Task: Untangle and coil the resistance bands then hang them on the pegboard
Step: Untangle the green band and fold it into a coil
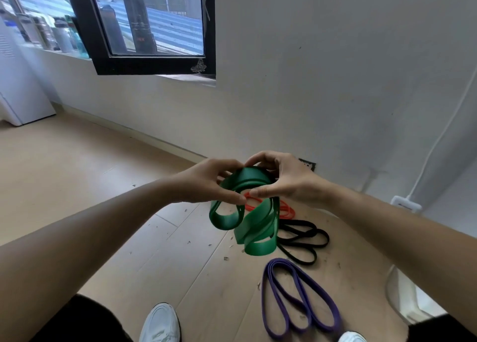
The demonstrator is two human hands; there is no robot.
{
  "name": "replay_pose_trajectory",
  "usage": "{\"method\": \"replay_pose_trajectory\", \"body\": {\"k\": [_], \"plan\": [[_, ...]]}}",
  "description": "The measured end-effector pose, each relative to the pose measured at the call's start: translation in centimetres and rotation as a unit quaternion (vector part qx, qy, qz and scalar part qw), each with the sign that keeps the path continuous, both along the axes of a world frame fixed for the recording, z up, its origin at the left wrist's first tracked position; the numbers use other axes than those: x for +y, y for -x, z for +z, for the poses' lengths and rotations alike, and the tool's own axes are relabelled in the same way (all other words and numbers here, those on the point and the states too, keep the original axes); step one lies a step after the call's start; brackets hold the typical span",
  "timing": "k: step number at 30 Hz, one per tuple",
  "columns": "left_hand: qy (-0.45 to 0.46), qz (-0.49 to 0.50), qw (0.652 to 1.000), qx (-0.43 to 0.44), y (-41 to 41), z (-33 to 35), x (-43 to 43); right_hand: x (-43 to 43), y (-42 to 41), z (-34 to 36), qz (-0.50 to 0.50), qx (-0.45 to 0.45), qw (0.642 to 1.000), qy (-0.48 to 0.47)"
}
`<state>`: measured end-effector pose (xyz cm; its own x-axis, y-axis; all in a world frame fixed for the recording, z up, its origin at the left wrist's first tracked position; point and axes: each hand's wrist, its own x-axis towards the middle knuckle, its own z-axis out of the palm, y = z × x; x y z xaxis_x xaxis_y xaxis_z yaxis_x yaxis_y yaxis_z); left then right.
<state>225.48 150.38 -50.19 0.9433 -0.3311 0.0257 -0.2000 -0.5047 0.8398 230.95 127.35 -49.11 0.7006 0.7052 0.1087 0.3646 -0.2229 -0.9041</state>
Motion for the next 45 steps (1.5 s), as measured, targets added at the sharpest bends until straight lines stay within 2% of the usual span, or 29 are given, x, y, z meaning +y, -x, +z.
{"method": "replay_pose_trajectory", "body": {"k": [2, 5, 10, 14, 22, 31, 38, 42, 45], "plan": [[-0.016, -0.002, 0.999, -0.031, -0.1, -0.2, -0.7, 0.3, 0.3, 0.1, 0.004, -0.020, 1.000, 0.012], [0.000, 0.004, 1.000, -0.016, -0.4, 0.1, -0.5, 0.4, 0.2, 0.1, 0.004, -0.033, 0.999, 0.033], [0.040, -0.005, 0.999, -0.002, -0.1, 1.2, -0.4, 0.3, 0.6, -1.0, 0.016, 0.028, 0.998, 0.061], [0.041, -0.008, 0.999, 0.011, 0.2, 1.2, 0.2, 0.1, 1.0, -1.5, 0.033, 0.039, 0.997, 0.061], [0.004, 0.002, 1.000, 0.027, 0.2, 1.4, 1.2, 0.3, 0.2, -1.0, 0.019, -0.026, 0.996, 0.084], [-0.085, -0.006, 0.996, 0.015, 0.2, 1.1, -0.4, 1.2, 0.7, -0.1, 0.053, -0.017, 0.992, 0.111], [-0.017, 0.021, 1.000, -0.015, 0.3, 1.8, -0.6, 0.3, 0.1, -1.8, 0.037, -0.024, 0.995, 0.088], [-0.019, 0.015, 1.000, -0.015, 0.4, 1.9, 0.1, -0.4, -0.1, -2.0, 0.020, -0.005, 0.995, 0.094], [-0.025, 0.023, 0.999, -0.006, 0.3, 1.9, 0.9, -0.6, -0.4, -0.8, 0.013, -0.065, 0.990, 0.128]]}}
